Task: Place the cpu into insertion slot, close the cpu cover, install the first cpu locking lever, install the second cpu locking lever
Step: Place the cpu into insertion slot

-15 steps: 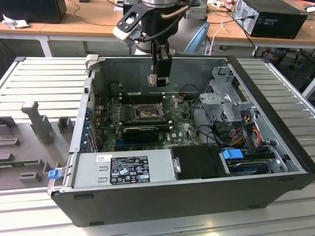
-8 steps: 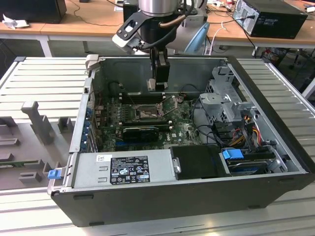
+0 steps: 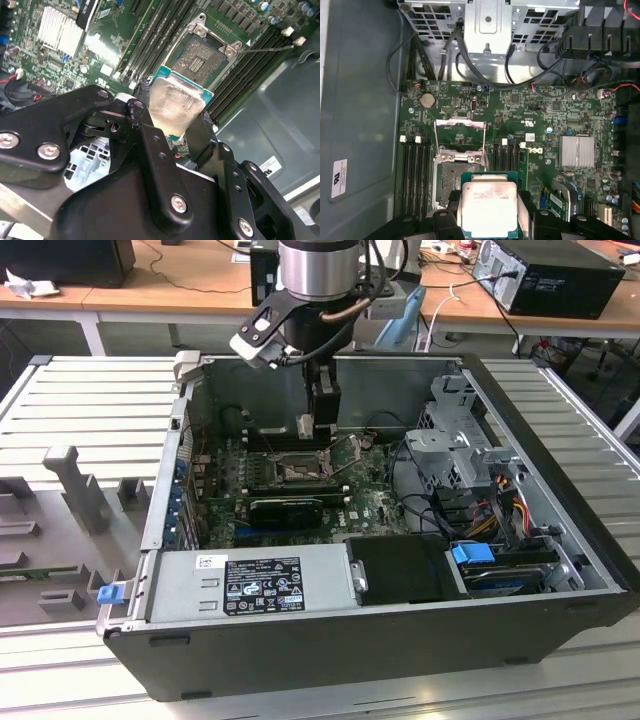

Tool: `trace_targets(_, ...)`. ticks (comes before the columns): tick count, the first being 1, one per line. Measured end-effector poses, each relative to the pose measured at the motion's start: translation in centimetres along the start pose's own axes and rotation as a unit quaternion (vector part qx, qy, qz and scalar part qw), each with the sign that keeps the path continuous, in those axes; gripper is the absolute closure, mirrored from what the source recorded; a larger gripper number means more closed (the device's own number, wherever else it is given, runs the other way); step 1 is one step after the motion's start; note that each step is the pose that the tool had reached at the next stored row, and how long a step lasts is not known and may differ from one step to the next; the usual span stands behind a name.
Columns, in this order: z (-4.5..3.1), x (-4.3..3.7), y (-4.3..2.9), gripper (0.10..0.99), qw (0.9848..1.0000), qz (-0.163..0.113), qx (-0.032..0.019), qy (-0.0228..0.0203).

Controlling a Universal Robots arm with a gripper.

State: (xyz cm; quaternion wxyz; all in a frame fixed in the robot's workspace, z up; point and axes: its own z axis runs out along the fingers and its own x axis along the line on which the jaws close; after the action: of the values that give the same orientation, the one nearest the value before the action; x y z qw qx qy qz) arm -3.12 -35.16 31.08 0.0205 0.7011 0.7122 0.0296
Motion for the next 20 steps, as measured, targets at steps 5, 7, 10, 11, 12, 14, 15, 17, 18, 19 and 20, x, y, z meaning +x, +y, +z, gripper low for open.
trace_targets(5, 0.72, 0.12, -0.53, 0.557, 1.0000, 0.004, 0.0007, -0.0003)
trace_targets(7, 1.07, 0.21, -0.71, 0.557, 1.0000, 0.004, 0.0009, -0.0003)
trace_targets(10, 1.65, 0.45, -0.87, 0.557, 1.0000, 0.004, 0.0009, -0.0003)
trace_targets(11, 1.84, 0.55, -0.91, 0.557, 1.0000, 0.004, 0.0009, -0.0003)
trace_targets(12, 2.03, 0.64, -0.94, 0.557, 1.0000, 0.004, 0.0008, -0.0003)
trace_targets(14, 2.41, 0.84, -1.00, 0.557, 1.0000, 0.004, 0.0008, -0.0002)
trace_targets(15, 2.61, 0.93, -1.03, 0.557, 1.0000, 0.004, 0.0008, -0.0002)
trace_targets(17, 3.17, 1.18, -1.15, 0.557, 1.0000, 0.004, 0.0009, -0.0004)
trace_targets(18, 3.34, 1.25, -1.18, 0.557, 1.0000, 0.004, 0.0008, -0.0003)
trace_targets(19, 3.52, 1.32, -1.22, 0.557, 1.0000, 0.004, 0.0008, -0.0003)
trace_targets(20, 3.82, 1.44, -1.29, 0.557, 1.0000, 0.004, 0.0008, -0.0003)
